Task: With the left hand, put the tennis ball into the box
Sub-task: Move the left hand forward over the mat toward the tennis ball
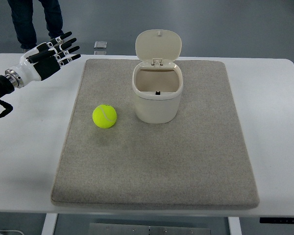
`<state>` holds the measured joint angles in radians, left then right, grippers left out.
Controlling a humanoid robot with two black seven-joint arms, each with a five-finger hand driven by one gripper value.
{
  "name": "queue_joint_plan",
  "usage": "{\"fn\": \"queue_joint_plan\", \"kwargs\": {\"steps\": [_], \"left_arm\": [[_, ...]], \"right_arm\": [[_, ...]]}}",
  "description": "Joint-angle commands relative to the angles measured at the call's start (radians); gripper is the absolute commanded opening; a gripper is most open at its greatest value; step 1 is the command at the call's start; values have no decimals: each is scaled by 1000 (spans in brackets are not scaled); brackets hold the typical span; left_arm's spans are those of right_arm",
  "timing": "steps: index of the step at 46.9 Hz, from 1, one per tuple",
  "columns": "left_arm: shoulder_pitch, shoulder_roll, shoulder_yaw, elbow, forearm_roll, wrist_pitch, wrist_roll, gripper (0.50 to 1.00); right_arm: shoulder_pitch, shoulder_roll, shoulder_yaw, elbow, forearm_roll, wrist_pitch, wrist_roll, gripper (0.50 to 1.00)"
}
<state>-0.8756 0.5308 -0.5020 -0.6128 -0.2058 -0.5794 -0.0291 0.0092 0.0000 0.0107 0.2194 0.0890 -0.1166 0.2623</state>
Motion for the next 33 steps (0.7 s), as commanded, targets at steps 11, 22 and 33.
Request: {"fn": "queue_joint_plan", "kwargs": {"steps": [11,22,33], "left_arm": [[-3,-2,3,4,2,1,0,994],[-26,-37,-6,45,5,23,-17,994],[-37,-40,-29,84,11,3,-64,994]], "right_arm": [[0,0,0,0,0,0,0,938],[0,0,0,0,0,0,0,938],[0,0,0,0,0,0,0,938]]}}
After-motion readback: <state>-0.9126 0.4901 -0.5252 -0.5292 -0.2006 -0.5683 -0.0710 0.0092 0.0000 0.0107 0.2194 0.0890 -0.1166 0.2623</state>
